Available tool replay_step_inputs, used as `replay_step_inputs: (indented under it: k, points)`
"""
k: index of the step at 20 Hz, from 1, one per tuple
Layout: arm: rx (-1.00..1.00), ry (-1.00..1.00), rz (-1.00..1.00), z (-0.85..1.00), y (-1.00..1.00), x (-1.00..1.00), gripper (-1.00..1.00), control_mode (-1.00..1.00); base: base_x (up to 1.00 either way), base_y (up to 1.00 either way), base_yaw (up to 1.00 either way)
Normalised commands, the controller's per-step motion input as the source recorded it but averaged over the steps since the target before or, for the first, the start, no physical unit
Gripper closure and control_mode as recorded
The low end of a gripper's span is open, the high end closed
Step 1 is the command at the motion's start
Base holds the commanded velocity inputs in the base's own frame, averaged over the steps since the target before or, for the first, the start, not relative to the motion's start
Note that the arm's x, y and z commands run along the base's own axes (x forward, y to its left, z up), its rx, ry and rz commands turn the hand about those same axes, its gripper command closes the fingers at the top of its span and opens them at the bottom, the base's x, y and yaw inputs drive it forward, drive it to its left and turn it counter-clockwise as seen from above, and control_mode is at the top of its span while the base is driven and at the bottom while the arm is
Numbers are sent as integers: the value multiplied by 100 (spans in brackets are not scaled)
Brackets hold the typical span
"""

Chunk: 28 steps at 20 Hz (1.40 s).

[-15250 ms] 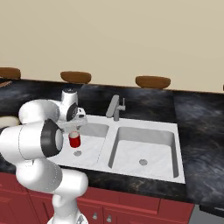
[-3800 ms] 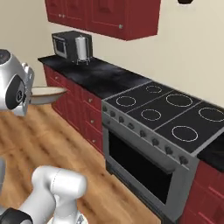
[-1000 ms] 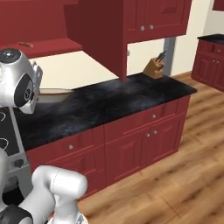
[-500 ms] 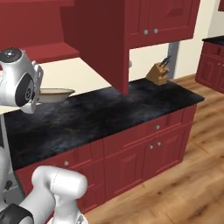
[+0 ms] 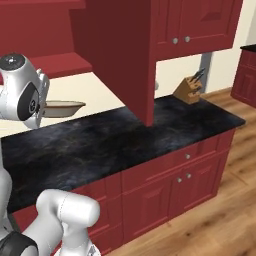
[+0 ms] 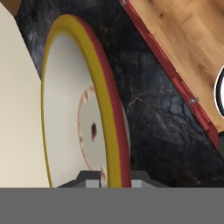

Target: Pick the mug and place it in the sink. Pick the bowl and place it in the open cabinet and then close the cabinet.

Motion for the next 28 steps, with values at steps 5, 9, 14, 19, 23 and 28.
replay_step_inputs:
  k: [5, 9, 14, 19, 23, 28]
  points:
    - [0, 0, 0, 0, 0, 0, 100, 100, 63, 0, 4]
    - [0, 0, 0, 0, 0, 0, 100, 100, 58, 5, -41]
    - [0, 0, 0, 0, 0, 0, 100, 100, 25, 4, -26]
    - [0, 0, 0, 0, 0, 0, 100, 100, 15, 23, -4]
    - [3, -8, 0, 10, -6, -31, 100, -100, 0, 4, 0]
    - [2, -14, 0, 33, 0, -82, 100, -100, 0, 0, 0]
